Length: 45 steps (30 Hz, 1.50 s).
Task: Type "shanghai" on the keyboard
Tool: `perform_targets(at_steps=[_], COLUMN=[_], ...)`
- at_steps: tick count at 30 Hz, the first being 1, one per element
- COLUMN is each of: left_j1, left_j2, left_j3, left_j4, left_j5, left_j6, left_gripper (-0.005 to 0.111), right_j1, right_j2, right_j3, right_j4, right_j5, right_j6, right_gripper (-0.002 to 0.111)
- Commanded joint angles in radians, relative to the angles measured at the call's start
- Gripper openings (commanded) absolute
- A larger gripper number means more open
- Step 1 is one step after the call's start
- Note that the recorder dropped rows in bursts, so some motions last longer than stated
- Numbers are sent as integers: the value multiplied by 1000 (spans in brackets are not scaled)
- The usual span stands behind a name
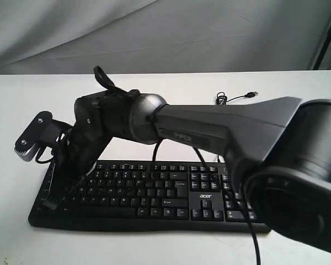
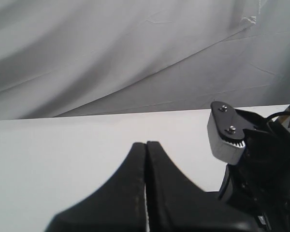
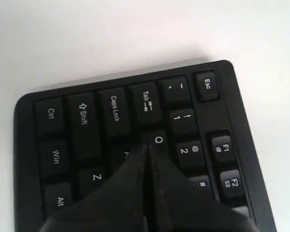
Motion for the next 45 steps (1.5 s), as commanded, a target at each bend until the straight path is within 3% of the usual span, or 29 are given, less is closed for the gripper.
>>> perform_targets(at_steps=[1, 45], left_j1=[-6, -6], left_j2=[-2, -2], left_j3=[2, 2], left_j4=[-2, -2], left_j5=[-5, -5], left_j6=[-3, -3], left_gripper=[0, 0], right_j1=[13, 13], right_j2=[9, 45], right_j3=[-31, -31], right_j4=[-6, 17], right_j5=[19, 8], right_j6=[-20, -26], right_gripper=[0, 0])
